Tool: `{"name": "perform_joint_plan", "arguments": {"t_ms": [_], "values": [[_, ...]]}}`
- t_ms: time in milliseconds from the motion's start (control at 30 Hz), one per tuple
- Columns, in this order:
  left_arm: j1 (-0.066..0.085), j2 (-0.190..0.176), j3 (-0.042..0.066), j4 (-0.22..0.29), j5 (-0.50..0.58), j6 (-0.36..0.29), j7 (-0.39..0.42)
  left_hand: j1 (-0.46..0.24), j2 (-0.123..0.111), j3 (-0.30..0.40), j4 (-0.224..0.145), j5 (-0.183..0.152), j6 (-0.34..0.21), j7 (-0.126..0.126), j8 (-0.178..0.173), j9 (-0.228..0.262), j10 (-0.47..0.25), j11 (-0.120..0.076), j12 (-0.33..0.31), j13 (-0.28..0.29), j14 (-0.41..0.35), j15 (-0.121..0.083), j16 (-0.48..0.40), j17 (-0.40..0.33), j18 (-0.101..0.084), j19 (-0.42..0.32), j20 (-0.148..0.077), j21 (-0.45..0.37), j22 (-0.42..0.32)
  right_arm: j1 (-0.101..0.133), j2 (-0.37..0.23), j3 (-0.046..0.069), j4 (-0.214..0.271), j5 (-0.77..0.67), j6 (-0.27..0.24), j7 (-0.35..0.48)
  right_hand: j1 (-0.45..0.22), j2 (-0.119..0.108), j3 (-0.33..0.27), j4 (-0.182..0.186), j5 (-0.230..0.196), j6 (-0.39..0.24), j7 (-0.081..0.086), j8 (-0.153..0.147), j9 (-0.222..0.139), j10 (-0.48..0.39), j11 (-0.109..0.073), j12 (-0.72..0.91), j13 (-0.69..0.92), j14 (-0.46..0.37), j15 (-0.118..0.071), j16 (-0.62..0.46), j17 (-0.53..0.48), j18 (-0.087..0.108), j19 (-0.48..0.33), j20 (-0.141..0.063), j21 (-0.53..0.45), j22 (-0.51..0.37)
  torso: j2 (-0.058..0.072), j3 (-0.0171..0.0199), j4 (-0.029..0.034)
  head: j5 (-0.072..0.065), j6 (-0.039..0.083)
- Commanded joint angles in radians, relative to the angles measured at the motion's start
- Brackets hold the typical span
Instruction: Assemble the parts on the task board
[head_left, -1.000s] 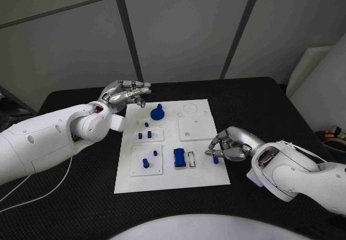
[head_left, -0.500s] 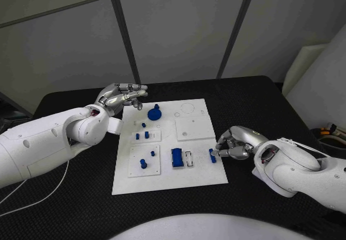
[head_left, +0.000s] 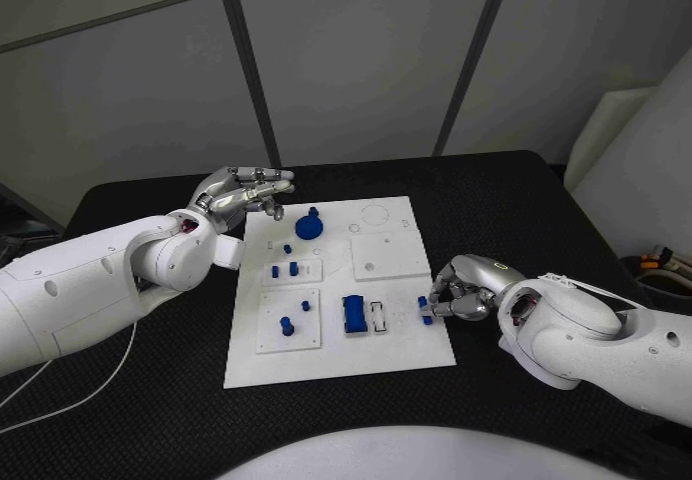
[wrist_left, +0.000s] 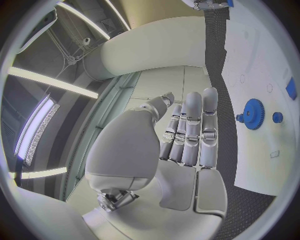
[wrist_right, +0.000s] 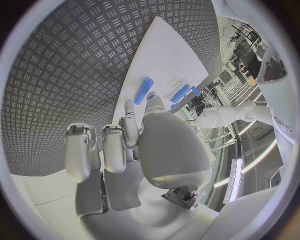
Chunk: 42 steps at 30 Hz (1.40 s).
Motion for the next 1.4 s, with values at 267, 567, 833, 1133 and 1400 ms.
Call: {"name": "perform_joint_plan", "arguments": {"t_ms": [267, 567, 833, 1133, 1400], "values": [[0.001, -0.002, 0.001, 0.003, 0.003, 0.012, 0.008, -0.006, 0.006, -0.005, 0.002, 0.006, -0.006, -0.002, 0.007, 0.001, -0.007, 0.001, 0.004, -0.001, -0.003, 0.001, 0.000, -0.001, -0.010, -0.001, 0.003, -0.004, -0.001, -0.001, 0.027, -0.001, -0.015, -0.018, 0.051, -0.021, 0.021, -0.004, -0.006, -0.005, 0.004, 0.020, -0.004, -0.006, 0.008, -0.002, -0.007, -0.002, -0.103, 0.061, -0.002, -0.001, 0.047, -0.013, 0.032, 0.001, -0.001, 0.186, 0.000, -0.0005, 0.0002, 0.002, -0.003], [0.001, -0.005, 0.001, 0.006, 0.003, 0.011, 0.007, -0.007, 0.007, -0.005, 0.002, 0.006, -0.007, -0.002, 0.007, 0.001, -0.008, 0.001, 0.005, -0.001, -0.003, 0.001, 0.000, -0.002, -0.010, -0.001, 0.003, -0.004, -0.002, -0.006, 0.054, -0.001, -0.027, -0.100, 0.129, -0.049, 0.090, 0.001, 0.007, -0.042, 0.012, 0.030, -0.010, -0.011, 0.020, -0.004, -0.013, -0.009, -0.105, 0.061, -0.008, -0.002, 0.047, -0.013, 0.030, -0.004, -0.003, 0.184, 0.000, -0.0005, 0.0000, 0.006, -0.008], [0.001, -0.007, 0.001, 0.007, 0.003, 0.012, 0.006, -0.008, 0.006, -0.005, 0.002, 0.006, -0.008, -0.001, 0.007, 0.001, -0.009, 0.001, 0.005, -0.001, -0.003, 0.001, 0.000, -0.002, -0.010, -0.001, 0.003, -0.005, -0.002, -0.016, 0.075, -0.001, -0.026, -0.227, 0.203, -0.095, 0.148, 0.001, 0.035, -0.076, -0.113, 0.035, -0.008, -0.025, 0.030, -0.008, -0.013, -0.022, -0.109, 0.060, -0.008, -0.005, 0.045, -0.013, 0.029, -0.006, -0.004, 0.184, -0.001, -0.0006, 0.0000, 0.007, -0.008], [0.001, -0.012, 0.001, 0.010, 0.003, 0.011, 0.006, -0.008, 0.006, -0.005, 0.002, 0.006, -0.008, -0.001, 0.007, 0.001, -0.009, 0.001, 0.005, -0.001, -0.003, 0.001, 0.000, -0.002, -0.010, -0.001, 0.003, -0.005, -0.002, -0.019, 0.077, -0.001, -0.017, -0.239, 0.193, -0.127, 0.123, 0.001, 0.079, -0.029, 0.122, 0.046, -0.014, -0.044, 0.041, -0.006, -0.019, -0.025, -0.106, 0.061, -0.013, -0.005, 0.048, -0.013, 0.032, -0.009, -0.003, 0.186, -0.001, 0.0002, -0.0004, 0.008, -0.008], [0.001, -0.011, 0.001, 0.010, 0.003, 0.011, 0.006, -0.008, 0.006, -0.005, 0.002, 0.006, -0.008, -0.001, 0.007, 0.001, -0.009, 0.001, 0.005, -0.001, -0.003, 0.001, 0.000, -0.002, -0.010, -0.001, 0.003, -0.005, -0.002, -0.019, 0.066, -0.001, 0.006, -0.174, 0.133, -0.162, 0.156, 0.012, 0.140, -0.026, 0.163, 0.059, -0.024, -0.043, 0.057, -0.001, -0.027, -0.025, -0.103, 0.063, -0.020, -0.002, 0.055, -0.015, 0.037, -0.016, 0.002, 0.192, -0.001, -0.0002, -0.0004, 0.008, -0.007]]}}
